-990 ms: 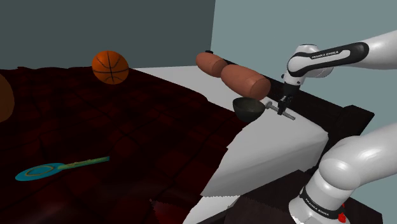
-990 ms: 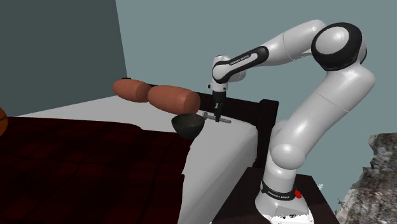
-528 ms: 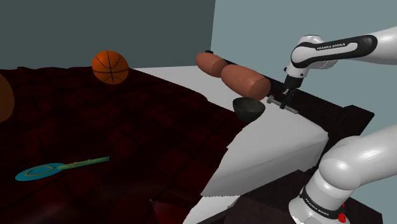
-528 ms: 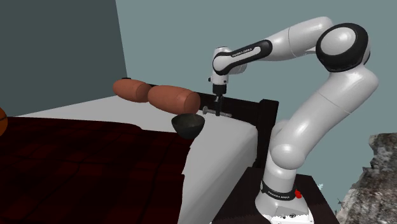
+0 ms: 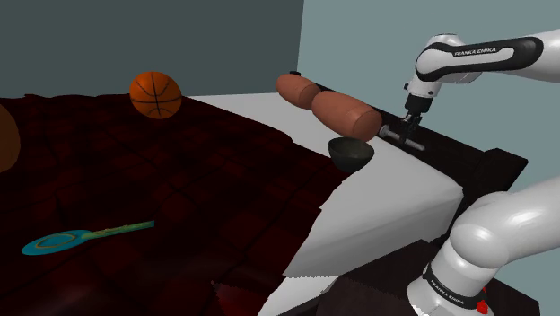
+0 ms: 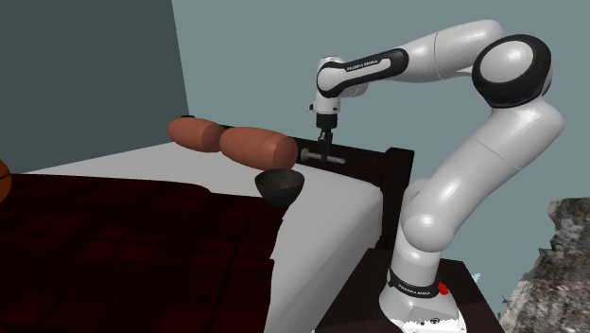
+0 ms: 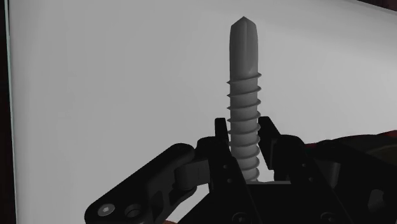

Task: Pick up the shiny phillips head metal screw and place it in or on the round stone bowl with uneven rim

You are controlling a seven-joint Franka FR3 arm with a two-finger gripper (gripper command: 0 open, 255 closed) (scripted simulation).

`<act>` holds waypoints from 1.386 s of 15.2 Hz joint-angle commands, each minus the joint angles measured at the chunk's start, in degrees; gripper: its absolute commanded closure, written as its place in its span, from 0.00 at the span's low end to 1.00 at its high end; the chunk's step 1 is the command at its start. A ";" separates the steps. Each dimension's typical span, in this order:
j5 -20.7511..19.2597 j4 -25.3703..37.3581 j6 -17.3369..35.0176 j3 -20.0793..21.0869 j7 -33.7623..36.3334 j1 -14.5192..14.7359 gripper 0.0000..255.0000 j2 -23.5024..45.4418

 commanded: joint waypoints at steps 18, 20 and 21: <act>6.31 7.74 -4.46 9.45 11.33 5.37 1.00 4.02; 7.48 8.54 -3.85 11.14 13.67 6.51 1.00 5.49; 8.05 9.04 -3.55 11.95 14.82 7.08 1.00 6.30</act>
